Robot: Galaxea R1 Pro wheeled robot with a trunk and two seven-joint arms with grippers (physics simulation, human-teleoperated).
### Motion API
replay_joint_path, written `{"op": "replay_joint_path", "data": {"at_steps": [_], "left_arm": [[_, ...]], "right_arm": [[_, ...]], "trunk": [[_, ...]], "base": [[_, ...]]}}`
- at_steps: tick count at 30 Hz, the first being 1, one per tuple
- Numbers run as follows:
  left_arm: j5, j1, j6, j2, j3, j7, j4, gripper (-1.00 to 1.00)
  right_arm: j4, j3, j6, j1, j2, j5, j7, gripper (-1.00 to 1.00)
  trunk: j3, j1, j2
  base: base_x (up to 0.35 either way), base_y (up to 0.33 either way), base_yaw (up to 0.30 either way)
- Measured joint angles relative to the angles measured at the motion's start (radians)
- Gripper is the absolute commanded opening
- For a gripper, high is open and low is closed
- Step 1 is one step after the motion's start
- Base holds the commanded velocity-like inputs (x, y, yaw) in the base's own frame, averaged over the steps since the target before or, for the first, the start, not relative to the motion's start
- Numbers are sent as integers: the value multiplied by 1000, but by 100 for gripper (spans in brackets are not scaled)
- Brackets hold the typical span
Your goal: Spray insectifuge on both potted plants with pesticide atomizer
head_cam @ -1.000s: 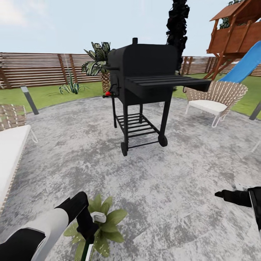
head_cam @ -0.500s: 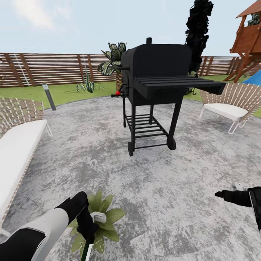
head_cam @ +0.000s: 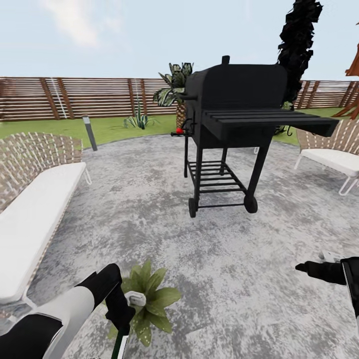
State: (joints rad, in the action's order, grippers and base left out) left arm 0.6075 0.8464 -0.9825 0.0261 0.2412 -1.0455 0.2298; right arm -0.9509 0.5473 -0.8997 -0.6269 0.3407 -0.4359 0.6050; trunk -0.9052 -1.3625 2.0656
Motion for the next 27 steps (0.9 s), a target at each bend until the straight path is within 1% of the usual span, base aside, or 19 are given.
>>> {"op": "replay_joint_path", "data": {"at_steps": [10,14,17,27], "left_arm": [[-1,0,0,0,-1,0,0,-100],[-1,0,0,0,-1,0,0,-100],[-1,0,0,0,-1,0,0,-100],[-1,0,0,0,-1,-1,1,-100]], "right_arm": [[-1,0,-1,0,0,0,0,100],[-1,1,0,0,0,0,0,100],[-1,1,0,0,0,0,0,100],[-1,1,1,0,0,0,0,100]], "trunk": [[2,0,0],[2,0,0],[2,0,0],[2,0,0]], "base": [[1,-276,21],[107,-225,8],[54,-60,139],[12,-14,246]]}}
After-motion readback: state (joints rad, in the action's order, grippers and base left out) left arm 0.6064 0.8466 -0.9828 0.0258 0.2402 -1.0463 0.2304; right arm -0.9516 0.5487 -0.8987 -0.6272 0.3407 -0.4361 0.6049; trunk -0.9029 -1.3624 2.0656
